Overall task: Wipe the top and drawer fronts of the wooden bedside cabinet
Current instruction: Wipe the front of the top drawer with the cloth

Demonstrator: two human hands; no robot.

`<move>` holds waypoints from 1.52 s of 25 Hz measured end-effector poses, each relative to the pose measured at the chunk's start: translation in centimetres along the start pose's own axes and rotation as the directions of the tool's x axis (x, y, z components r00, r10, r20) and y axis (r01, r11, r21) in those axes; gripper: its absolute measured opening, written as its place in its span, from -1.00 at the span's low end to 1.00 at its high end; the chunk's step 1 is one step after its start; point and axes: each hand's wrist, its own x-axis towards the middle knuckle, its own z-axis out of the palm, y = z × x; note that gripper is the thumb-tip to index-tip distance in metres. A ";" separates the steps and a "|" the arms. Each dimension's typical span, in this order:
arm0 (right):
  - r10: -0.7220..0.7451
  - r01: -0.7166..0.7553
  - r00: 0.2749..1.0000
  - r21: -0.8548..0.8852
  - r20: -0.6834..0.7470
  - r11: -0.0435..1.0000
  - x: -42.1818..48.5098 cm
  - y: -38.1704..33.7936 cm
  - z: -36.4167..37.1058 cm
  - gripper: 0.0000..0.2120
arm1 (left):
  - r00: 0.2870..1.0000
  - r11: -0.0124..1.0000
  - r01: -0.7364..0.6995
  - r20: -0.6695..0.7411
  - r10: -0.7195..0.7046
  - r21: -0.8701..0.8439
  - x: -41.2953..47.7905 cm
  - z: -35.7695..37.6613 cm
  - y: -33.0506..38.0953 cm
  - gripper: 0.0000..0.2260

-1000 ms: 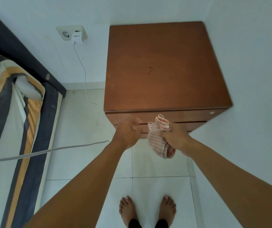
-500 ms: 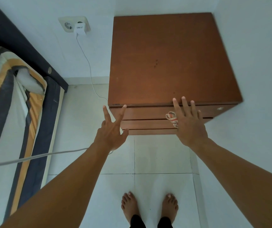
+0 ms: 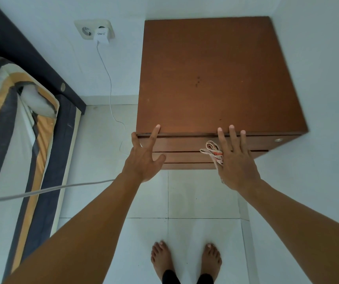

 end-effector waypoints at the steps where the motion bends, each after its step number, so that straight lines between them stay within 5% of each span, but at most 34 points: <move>1: -0.020 0.020 1.000 -0.024 0.009 1.000 0.2 0.2 0.3 -0.17 | 1.000 1.000 0.005 -0.008 -0.005 0.009 0.2 -0.2 0.1 -0.24; 16: 0.033 -0.037 0.998 0.083 0.053 0.996 -0.4 -0.7 -1.6 -0.23 | 0.996 0.926 0.067 -0.073 -0.043 0.371 0.5 -2.2 1.1 -0.39; 38: -0.005 -0.030 0.982 0.181 0.188 0.983 -0.2 -0.1 -3.3 -0.37 | 1.000 0.855 0.007 -0.021 0.004 0.518 1.2 -3.5 1.5 -0.42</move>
